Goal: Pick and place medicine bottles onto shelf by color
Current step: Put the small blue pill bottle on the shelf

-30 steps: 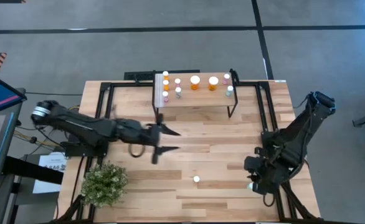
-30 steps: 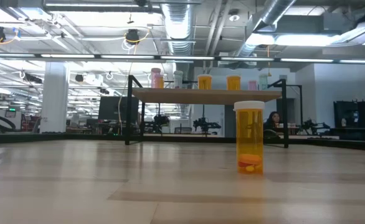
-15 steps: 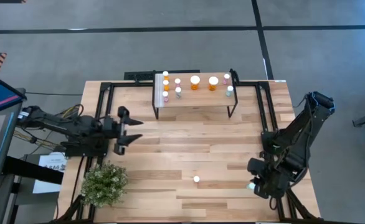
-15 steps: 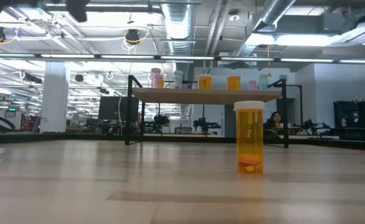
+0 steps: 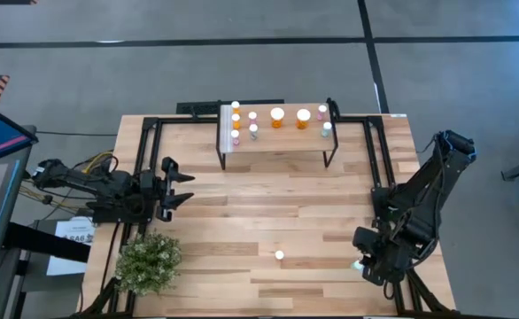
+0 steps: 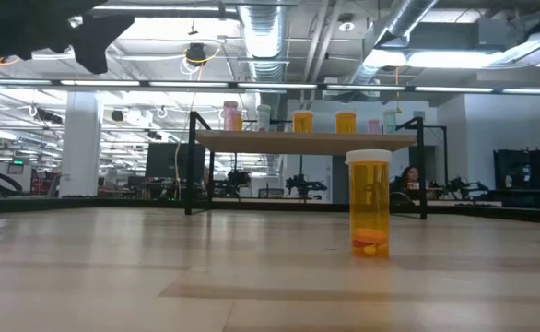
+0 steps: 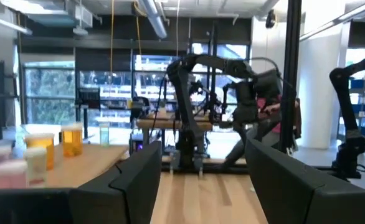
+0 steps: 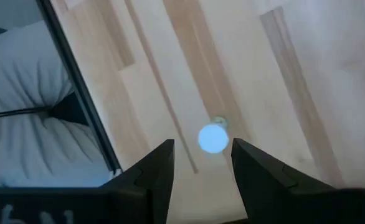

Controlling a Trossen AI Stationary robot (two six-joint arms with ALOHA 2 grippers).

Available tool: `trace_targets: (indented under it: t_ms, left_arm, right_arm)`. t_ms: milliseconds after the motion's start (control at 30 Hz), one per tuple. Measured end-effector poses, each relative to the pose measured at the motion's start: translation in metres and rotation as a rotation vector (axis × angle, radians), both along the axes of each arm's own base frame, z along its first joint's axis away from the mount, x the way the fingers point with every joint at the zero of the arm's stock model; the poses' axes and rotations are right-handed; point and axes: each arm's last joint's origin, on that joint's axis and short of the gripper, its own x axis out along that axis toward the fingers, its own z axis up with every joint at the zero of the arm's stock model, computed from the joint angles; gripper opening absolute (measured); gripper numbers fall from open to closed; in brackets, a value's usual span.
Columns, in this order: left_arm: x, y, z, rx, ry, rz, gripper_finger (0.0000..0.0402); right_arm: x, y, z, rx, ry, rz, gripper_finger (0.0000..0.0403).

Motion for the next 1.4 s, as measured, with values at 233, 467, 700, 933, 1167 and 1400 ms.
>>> trace_targets:
  t_ms: [233, 467, 700, 933, 1167, 1400]
  left_arm:
    - [0.003, -0.001, -0.012, -0.018, 0.11, -0.01, 0.0219]
    - [0.004, -0.001, -0.032, 0.025, 0.315, -0.006, 0.0219]
    - [0.001, 0.0, -0.054, 0.042, 0.548, 0.018, 0.0219]
    - [-0.001, 0.014, -0.054, -0.342, 0.428, 0.508, 0.0219]
    - [-0.001, 0.015, -0.055, -0.353, 0.417, 0.556, 0.0219]
    - [-0.001, 0.014, -0.055, -0.356, 0.426, 0.523, 0.0219]
  right_arm:
    - [0.001, 0.002, 0.001, 0.037, 0.002, -0.044, 0.0221]
    - [0.001, 0.002, 0.001, 0.038, 0.004, -0.049, 0.0286]
    - [0.001, 0.002, 0.001, 0.04, 0.004, -0.055, 0.0352]
    - [0.002, 0.011, -0.006, 0.024, 0.01, -0.029, 0.0397]
    - [-0.002, 0.025, -0.023, -0.021, 0.09, -0.015, 0.0398]
    - [0.001, 0.031, -0.038, -0.066, 0.162, -0.132, 0.0398]
